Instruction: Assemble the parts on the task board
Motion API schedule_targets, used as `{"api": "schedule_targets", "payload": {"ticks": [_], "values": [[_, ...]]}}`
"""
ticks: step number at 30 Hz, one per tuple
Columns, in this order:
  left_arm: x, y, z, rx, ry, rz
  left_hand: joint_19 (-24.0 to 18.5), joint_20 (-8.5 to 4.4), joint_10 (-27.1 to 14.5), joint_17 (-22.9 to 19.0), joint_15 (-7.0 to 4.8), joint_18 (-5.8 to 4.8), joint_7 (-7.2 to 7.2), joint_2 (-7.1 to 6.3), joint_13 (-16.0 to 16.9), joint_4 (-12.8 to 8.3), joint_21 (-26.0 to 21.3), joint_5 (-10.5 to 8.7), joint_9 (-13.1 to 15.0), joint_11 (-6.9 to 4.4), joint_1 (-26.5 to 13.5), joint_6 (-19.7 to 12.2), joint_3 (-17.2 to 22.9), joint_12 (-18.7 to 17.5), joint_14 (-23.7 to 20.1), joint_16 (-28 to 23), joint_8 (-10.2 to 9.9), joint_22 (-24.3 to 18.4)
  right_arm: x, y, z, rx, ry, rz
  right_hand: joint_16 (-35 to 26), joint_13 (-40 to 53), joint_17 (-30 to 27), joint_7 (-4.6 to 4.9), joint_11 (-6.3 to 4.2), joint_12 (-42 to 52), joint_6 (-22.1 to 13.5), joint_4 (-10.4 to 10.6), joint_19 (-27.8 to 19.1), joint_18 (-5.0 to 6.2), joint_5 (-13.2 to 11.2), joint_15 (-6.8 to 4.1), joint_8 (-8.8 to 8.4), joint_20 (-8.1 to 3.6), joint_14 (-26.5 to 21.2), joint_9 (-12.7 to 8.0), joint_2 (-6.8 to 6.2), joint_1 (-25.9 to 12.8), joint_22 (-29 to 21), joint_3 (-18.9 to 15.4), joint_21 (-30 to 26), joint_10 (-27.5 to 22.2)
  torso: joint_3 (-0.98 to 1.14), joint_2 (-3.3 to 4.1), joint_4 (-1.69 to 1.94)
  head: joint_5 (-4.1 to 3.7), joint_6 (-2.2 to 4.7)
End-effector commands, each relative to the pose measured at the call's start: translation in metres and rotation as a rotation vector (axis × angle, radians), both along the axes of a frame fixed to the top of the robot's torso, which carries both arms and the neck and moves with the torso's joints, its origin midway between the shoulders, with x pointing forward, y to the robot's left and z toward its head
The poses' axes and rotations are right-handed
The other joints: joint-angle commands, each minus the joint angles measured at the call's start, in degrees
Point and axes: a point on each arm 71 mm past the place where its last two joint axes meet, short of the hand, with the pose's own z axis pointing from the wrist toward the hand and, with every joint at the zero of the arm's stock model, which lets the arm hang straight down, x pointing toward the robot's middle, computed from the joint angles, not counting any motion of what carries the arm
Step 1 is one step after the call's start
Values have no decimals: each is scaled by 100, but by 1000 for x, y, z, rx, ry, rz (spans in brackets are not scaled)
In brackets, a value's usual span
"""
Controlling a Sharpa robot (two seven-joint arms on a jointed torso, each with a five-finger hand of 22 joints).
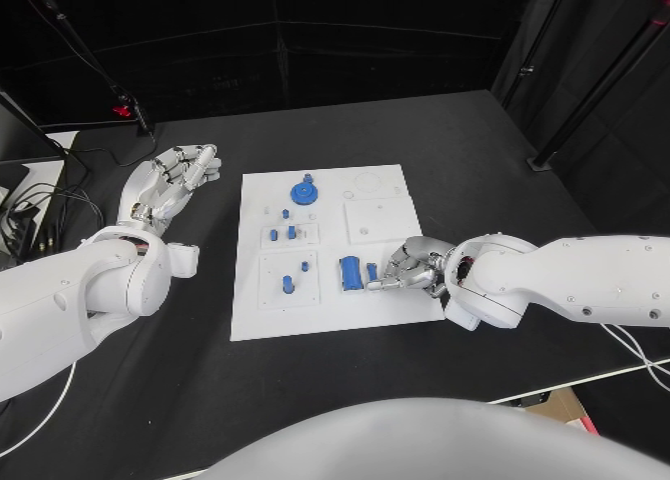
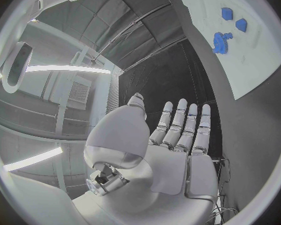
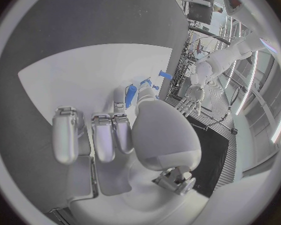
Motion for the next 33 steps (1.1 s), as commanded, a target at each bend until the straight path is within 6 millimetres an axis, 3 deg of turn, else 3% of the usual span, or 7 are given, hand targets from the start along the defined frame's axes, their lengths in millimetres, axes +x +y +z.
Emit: {"api": "schedule_targets", "payload": {"ticks": [1,5,15,20,24,33], "values": [[0,-1,1,-7,-5,-9,-44,1,-40,-5,-16,-54,777,23,-8,-11,23,30,-9,1,8,-40,-36,35,15,20,26,-9,0,0,-1,-10,13,10,14,1507,1509,-13,-58,19,-43,-13,255,44,-11,-32,70,-45,605,44,42,82,1276,-4,3,596,-2,-1,2,-9,0],[0,-1,1,-7,-5,-9,-44,1,-40,-5,-16,-54,777,23,-8,-11,23,30,-9,1,8,-40,-36,35,15,20,26,-9,1,-2,-1,-11,1,-6,14,1507,1509,-38,-78,19,-62,-12,276,34,-15,-49,198,-59,605,123,186,219,1289,23,41,596,1,-4,2,-3,0],[0,-1,1,-7,-5,-9,-44,1,-40,-5,-16,-54,777,23,-8,-11,23,30,-9,1,8,-40,-36,35,15,20,26,-9,3,-2,-2,-20,11,-13,14,1507,1509,-80,-113,19,-73,-20,281,32,95,-74,293,-82,605,183,393,453,1293,45,50,596,-2,-1,-1,-23,0],[0,-1,1,-7,-4,-10,-42,1,-42,-13,-16,-54,778,32,-9,-12,25,39,-9,1,22,-43,-36,39,15,25,29,-6,3,0,-4,-30,32,-6,14,1507,1509,-101,-133,19,-100,-78,275,35,240,-90,305,-97,605,195,426,676,1289,59,38,596,1,-1,7,-21,0],[0,-1,1,-7,-4,-9,-42,1,-42,-13,-16,-54,778,32,-9,-12,25,39,-9,1,22,-43,-36,39,15,25,29,-6,3,1,-5,-37,47,3,14,1507,1509,-128,-157,19,-108,-248,272,36,441,-109,318,-115,605,204,426,1050,1287,124,32,596,-2,-5,1,-21,0],[0,-1,1,-7,-4,-10,-42,1,-42,-13,-16,-54,778,32,-9,-12,25,39,-9,1,22,-43,-36,39,15,25,29,-6,4,2,-5,-32,30,2,14,1507,1509,-141,-171,19,-86,-396,273,35,503,-121,311,-128,605,195,411,1340,1289,168,35,596,-1,-5,2,-17,0]]}}
